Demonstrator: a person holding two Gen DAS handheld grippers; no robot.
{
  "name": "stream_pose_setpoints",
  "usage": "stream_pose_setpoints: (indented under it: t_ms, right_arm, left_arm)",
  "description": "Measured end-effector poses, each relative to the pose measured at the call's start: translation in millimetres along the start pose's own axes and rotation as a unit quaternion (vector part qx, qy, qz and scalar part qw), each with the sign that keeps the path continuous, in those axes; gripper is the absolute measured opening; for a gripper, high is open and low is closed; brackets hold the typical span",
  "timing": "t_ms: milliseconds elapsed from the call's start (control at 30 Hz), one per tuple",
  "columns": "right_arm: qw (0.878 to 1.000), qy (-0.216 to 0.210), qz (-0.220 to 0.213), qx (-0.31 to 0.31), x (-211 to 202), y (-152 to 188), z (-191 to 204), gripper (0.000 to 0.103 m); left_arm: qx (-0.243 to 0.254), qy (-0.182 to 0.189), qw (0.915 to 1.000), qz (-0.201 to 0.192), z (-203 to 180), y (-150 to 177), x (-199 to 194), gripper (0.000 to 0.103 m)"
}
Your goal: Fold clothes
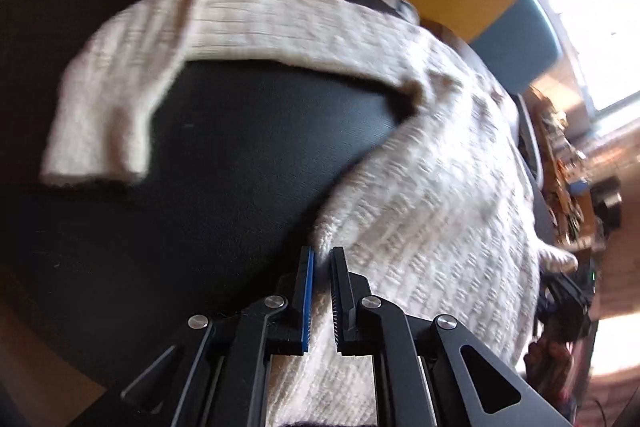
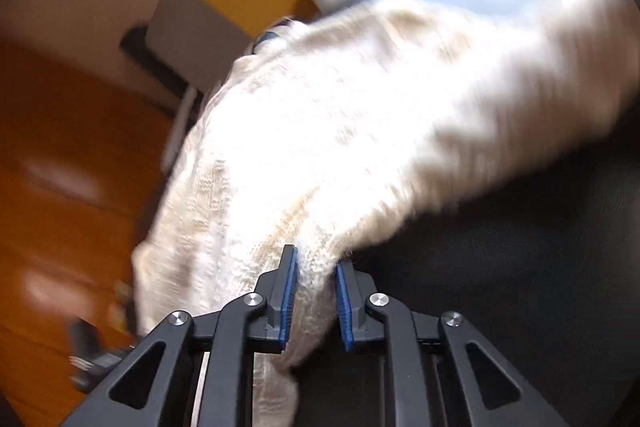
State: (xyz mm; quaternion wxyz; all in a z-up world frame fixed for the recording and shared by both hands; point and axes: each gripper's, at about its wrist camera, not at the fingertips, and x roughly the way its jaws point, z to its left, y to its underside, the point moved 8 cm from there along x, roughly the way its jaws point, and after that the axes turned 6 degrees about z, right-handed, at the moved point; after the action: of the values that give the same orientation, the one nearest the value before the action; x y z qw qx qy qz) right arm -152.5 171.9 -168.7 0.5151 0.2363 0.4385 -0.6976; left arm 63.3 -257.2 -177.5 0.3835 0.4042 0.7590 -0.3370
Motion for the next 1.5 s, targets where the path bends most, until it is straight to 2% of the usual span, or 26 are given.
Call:
stream_pose_setpoints:
  t_ms: [67, 100, 133, 200, 233, 300, 333, 367, 400, 500, 567, 667, 733, 933, 1033, 1100, 1133, 1200, 1333, 1367, 1433, 1467, 1500]
  right_arm:
    - [0.992, 0.061, -0.054, -0.1, -44.8, -18.1, 26.2, 0.016]
    - [0.987, 0.061, -0.081, -0.125, -70.3, -27.3, 38.0, 0.015]
    - [0.985, 0.054, -0.095, -0.131, -90.8, -36.5, 44.0, 0.016]
    - [0.984, 0.034, -0.112, -0.135, -126.7, -52.3, 52.7, 0.02]
    - [0.99, 0.004, -0.091, -0.109, -130.2, -53.2, 48.2, 0.036]
    - [0.995, -0.074, -0.036, -0.048, -129.9, -37.0, 36.2, 0.038]
    - [0.994, -0.109, 0.0, -0.022, -122.1, -17.9, 27.5, 0.038]
    - [0.991, -0.129, 0.031, -0.004, -109.1, 4.8, 17.9, 0.038]
    - [0.988, -0.145, 0.059, 0.009, -96.3, 29.3, 10.3, 0.038]
    - [0.983, -0.141, 0.121, 0.008, -69.4, 105.4, -0.7, 0.039]
    - [0.97, -0.181, 0.159, 0.024, -54.8, 146.7, 1.4, 0.039]
    - [0.959, -0.212, 0.177, 0.061, -35.3, 180.9, 4.2, 0.039]
    - [0.951, -0.244, 0.165, 0.097, -22.6, 184.9, 6.7, 0.038]
    - [0.952, -0.246, 0.143, 0.115, 0.3, 180.0, 32.9, 0.035]
    - [0.945, -0.265, 0.159, 0.111, 9.1, 184.1, 44.8, 0.034]
    - [0.941, -0.263, 0.18, 0.114, 13.8, 188.9, 50.2, 0.026]
    - [0.945, -0.252, 0.175, 0.111, 12.9, 189.4, 52.0, 0.016]
    - [0.954, -0.23, 0.163, 0.106, 11.1, 190.3, 55.5, 0.012]
    - [0.97, -0.217, 0.104, 0.047, -30.5, 174.5, 82.4, 0.01]
    - [0.971, -0.222, 0.081, 0.026, -48.5, 167.9, 92.1, 0.01]
    - [0.969, -0.241, 0.02, -0.056, -112.6, 154.3, 120.9, 0.006]
    - [0.972, -0.209, 0.007, -0.104, -134.6, 154.6, 129.3, 0.006]
    - [0.977, -0.165, 0.018, -0.136, -141.4, 158.9, 129.5, 0.006]
  left_arm:
    - [-0.001, 0.041, 0.9992, 0.005, -7.6, 1.0, -5.2, 0.008]
    - [-0.005, 0.063, 0.998, 0.007, -10.7, 1.3, -8.4, 0.008]
    - [-0.008, 0.042, 0.9991, 0.005, -6.0, 0.0, -8.0, 0.008]
    - [-0.013, -0.039, 0.9992, -0.004, 10.3, -4.0, -5.4, 0.008]
    - [-0.02, -0.057, 0.9981, -0.005, 17.1, -4.4, -3.6, 0.008]
    - [-0.039, -0.036, 0.9986, 0.003, 23.8, -0.2, -1.8, 0.008]
    - [-0.041, -0.037, 0.9985, 0.0, 26.1, 1.7, -3.5, 0.008]
    - [-0.037, -0.054, 0.9978, -0.007, 28.9, 3.1, -7.0, 0.008]
    - [-0.035, -0.06, 0.9975, -0.009, 30.1, 4.5, -8.8, 0.008]
    - [-0.034, -0.06, 0.9976, -0.003, 31.3, 8.9, -11.7, 0.008]
    - [-0.032, -0.061, 0.9976, -0.001, 31.6, 12.7, -13.8, 0.008]
    - [-0.024, -0.059, 0.998, -0.002, 23.2, 18.5, -15.5, 0.008]
    - [-0.017, -0.057, 0.9982, -0.002, 14.0, 20.5, -14.4, 0.008]
    - [0.001, -0.058, 0.9982, 0.013, -2.0, 25.2, 5.0, 0.011]
    - [0.004, -0.054, 0.9985, 0.012, -4.6, 28.0, 7.6, 0.012]
    - [0.002, -0.047, 0.9988, 0.013, -5.5, 29.4, 8.2, 0.012]
    - [0.005, -0.048, 0.9988, 0.013, -6.3, 29.8, 8.4, 0.012]
    - [0.013, -0.052, 0.9985, 0.013, -8.2, 30.1, 8.7, 0.012]
    - [0.053, -0.076, 0.9956, 0.015, -18.5, 35.7, 8.6, 0.012]
    - [0.073, -0.081, 0.9939, 0.016, -25.5, 39.4, 8.2, 0.012]
    - [0.112, -0.086, 0.9896, 0.023, -40.0, 49.4, 8.4, 0.012]
    - [0.125, -0.085, 0.9879, 0.035, -45.6, 56.4, 11.3, 0.012]
    - [0.136, -0.084, 0.986, 0.047, -50.5, 63.6, 14.8, 0.012]
